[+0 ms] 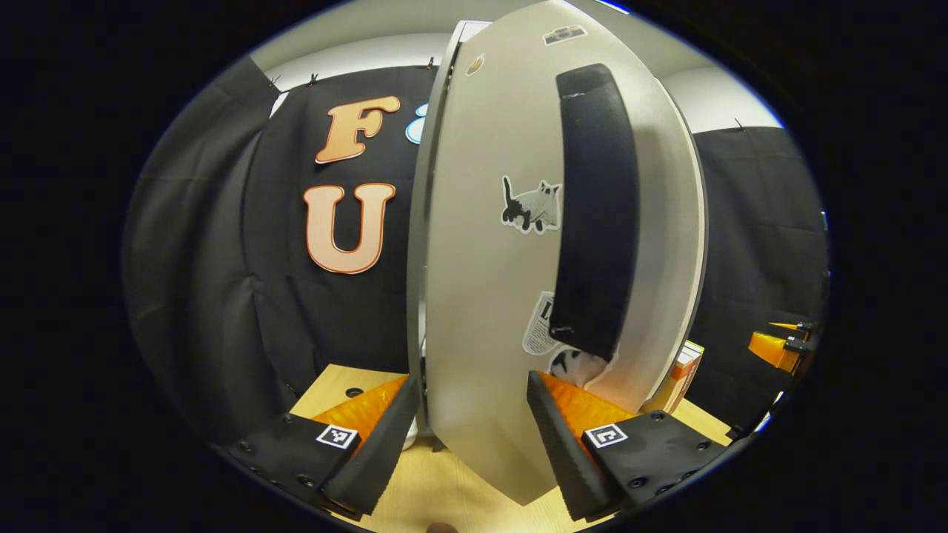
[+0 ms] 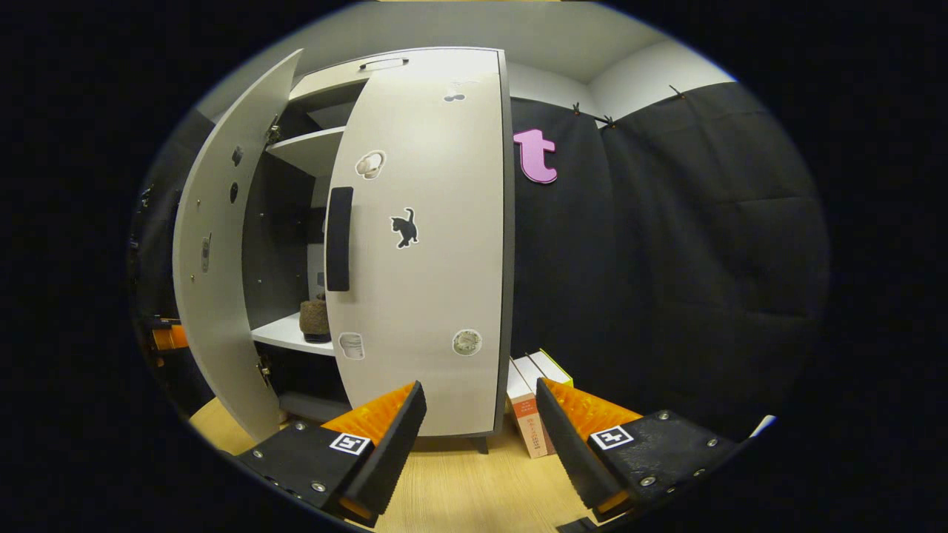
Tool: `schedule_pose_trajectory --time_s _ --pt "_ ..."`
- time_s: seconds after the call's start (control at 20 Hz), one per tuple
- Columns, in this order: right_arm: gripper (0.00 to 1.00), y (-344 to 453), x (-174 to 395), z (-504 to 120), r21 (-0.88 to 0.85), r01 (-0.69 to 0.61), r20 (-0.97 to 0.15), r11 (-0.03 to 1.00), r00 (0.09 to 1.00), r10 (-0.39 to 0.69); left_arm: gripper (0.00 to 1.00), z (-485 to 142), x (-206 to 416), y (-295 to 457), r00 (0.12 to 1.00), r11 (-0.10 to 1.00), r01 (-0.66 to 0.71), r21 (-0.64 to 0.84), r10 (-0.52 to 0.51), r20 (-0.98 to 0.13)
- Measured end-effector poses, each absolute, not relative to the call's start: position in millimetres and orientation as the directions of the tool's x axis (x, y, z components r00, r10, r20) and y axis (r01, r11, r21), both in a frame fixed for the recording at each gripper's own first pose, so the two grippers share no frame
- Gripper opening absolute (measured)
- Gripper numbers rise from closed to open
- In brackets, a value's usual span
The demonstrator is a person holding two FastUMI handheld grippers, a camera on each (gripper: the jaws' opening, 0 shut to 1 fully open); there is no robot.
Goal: Grab one shoe with the right hand and put it into the shoe cabinet, grab the other shoe with the left hand and put it into the shoe cabinet; then close the right door with the right hand and the left door with the left hand.
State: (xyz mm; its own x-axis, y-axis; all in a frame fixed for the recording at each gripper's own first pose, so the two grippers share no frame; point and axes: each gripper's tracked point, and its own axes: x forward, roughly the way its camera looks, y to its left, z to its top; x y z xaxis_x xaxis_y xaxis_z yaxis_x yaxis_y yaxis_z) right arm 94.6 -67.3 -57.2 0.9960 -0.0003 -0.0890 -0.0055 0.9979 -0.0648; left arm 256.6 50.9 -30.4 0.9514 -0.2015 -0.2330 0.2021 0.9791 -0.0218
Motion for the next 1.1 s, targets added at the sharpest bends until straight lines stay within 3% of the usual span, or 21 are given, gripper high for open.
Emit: schedule_pose_trajectory --time_s 0.45,1.1 --pt "0.92 -102 99 -59 -0.064 0.030 -0.095 0.998 0.995 -0.036 0.96 -56 313 -3 0.937 0.971 0.241 0.005 -0.231 -0.264" --pt "0.92 -115 139 -63 -0.054 -0.011 -0.119 0.998 0.993 0.005 0.93 -53 315 -10 0.955 0.983 0.172 0.062 -0.151 -0.255"
